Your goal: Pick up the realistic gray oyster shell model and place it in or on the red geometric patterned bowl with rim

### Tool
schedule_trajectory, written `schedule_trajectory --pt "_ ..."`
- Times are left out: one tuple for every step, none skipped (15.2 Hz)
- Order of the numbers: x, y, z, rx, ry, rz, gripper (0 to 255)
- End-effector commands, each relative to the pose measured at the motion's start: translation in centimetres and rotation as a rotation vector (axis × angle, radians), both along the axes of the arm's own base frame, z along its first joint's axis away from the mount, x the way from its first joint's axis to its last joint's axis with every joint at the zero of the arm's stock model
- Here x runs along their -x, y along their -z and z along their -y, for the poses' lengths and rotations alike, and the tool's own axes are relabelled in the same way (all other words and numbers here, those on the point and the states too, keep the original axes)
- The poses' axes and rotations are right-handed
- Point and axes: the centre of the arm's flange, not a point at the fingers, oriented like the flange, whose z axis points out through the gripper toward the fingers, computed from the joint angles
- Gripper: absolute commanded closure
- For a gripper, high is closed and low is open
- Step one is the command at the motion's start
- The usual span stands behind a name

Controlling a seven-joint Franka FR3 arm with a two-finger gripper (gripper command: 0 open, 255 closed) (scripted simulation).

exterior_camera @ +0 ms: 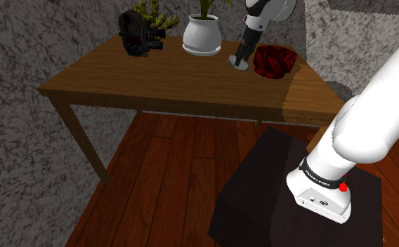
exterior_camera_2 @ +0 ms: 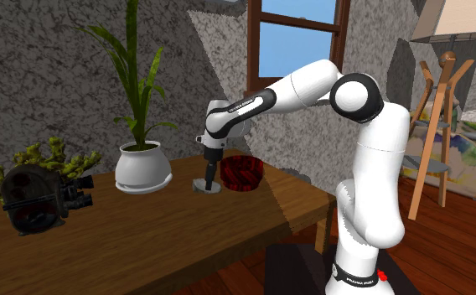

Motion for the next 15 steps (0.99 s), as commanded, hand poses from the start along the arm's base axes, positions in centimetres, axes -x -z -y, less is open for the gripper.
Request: schedule_trajectory --pt "0.0 0.0 0.0 0.0 0.0 0.0 255" --pt "0.0 0.0 0.0 0.0 0.0 0.0 255" --pt "0.0 0.0 0.0 0.0 0.0 0.0 255" --pt "0.0 0.0 0.0 0.0 0.0 0.0 255" --pt "0.0 0.0 0.0 0.0 0.0 0.0 255" --pt "0.0 0.0 0.0 0.0 0.0 0.0 255" --pt "0.0 0.0 0.0 0.0 0.0 0.0 255" --pt "0.0 0.0 0.0 0.0 0.0 0.0 255" --pt "0.0 0.0 0.0 0.0 0.0 0.0 255" --pt "0.0 0.0 0.0 0.0 0.0 0.0 255" --pt "0.0 -0.5 0.0 0.0 0.0 0.0 255" --pt "0.0 -1.1 0.0 0.0 0.0 0.0 255" --pt "0.0 -1.6 0.0 0.0 0.0 0.0 255" --pt "0.0 -2.1 0.0 0.0 0.0 0.0 255" --pt "0.0 -2.6 0.0 0.0 0.0 0.0 255"
